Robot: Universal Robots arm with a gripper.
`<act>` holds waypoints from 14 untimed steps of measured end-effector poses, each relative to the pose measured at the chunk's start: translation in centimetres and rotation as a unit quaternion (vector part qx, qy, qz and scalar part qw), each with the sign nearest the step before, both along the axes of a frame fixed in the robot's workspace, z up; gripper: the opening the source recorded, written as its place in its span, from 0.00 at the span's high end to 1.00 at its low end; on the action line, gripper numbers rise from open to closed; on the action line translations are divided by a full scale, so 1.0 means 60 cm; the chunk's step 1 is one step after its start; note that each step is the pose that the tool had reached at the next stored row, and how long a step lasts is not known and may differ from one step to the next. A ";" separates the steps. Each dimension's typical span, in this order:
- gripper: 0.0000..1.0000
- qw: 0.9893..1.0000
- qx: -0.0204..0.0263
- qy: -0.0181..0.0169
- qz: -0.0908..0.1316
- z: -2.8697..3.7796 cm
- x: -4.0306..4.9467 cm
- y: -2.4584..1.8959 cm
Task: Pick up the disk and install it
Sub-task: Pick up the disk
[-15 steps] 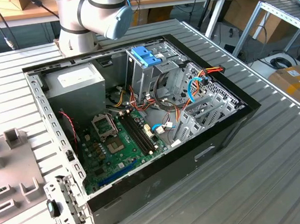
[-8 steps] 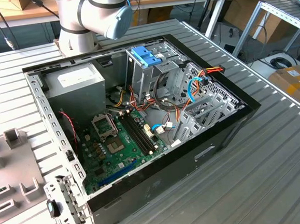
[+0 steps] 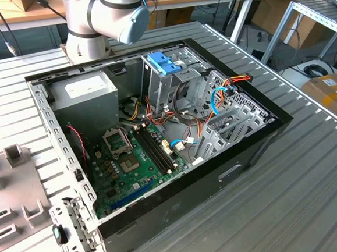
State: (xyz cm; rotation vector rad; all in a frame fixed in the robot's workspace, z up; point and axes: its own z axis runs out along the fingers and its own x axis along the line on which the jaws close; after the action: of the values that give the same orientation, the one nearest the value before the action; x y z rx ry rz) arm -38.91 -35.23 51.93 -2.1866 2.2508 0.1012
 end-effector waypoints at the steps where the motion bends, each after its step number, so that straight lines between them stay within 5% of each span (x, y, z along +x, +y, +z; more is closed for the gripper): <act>1: 0.63 1.000 0.000 0.000 0.000 0.000 0.002 0.0000; 14: 0.63 1.000 0.000 0.000 0.000 0.000 0.019 0.0000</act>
State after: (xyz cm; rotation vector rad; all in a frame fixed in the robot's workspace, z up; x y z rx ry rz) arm -37.76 -35.23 51.92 -2.1867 2.2509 0.1010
